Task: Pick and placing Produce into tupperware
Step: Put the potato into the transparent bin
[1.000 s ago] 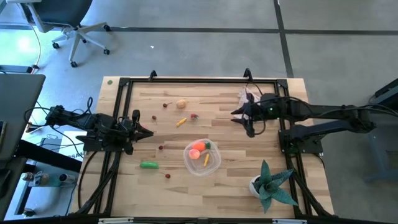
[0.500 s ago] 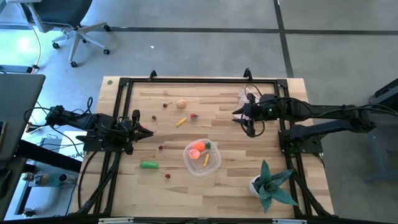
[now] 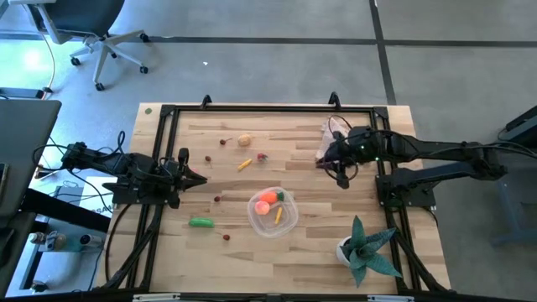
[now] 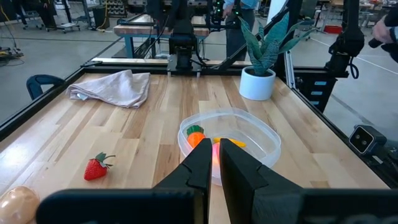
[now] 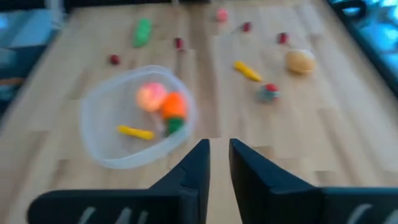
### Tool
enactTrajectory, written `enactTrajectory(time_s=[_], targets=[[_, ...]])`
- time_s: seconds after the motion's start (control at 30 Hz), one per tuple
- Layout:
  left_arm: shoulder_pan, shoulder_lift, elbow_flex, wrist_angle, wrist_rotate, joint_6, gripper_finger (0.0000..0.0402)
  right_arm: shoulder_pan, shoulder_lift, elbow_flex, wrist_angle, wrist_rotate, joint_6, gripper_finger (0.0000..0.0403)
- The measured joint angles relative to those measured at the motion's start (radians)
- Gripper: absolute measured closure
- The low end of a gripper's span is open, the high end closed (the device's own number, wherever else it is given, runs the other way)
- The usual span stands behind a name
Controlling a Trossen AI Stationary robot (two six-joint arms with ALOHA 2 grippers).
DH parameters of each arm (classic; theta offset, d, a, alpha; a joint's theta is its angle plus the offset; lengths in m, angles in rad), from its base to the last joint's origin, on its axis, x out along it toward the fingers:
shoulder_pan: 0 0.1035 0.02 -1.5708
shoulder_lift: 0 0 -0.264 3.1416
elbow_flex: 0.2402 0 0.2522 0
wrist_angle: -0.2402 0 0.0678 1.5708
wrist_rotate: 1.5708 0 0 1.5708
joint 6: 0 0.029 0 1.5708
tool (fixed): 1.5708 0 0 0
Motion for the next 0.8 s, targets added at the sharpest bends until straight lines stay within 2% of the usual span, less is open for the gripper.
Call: enactTrajectory(time_s=[0.13, 0.2, 0.8], targets=[[0.000, 0.000, 0.000, 0.000, 0.000, 0.000, 0.0380, 0.000, 0.000, 0.000, -0.001, -0.094, 0.029, 0.0368], [0.000, 0.000, 0.000, 0.000, 0.000, 0.000, 0.0380, 0.000, 0.000, 0.000, -0.001, -0.102, 0.029, 0.0370], [0.000, 0.000, 0.000, 0.000, 0.000, 0.000, 0.0380, 0.000, 0.000, 0.000, -0.006, 0.088, 0.002, 0.0371]])
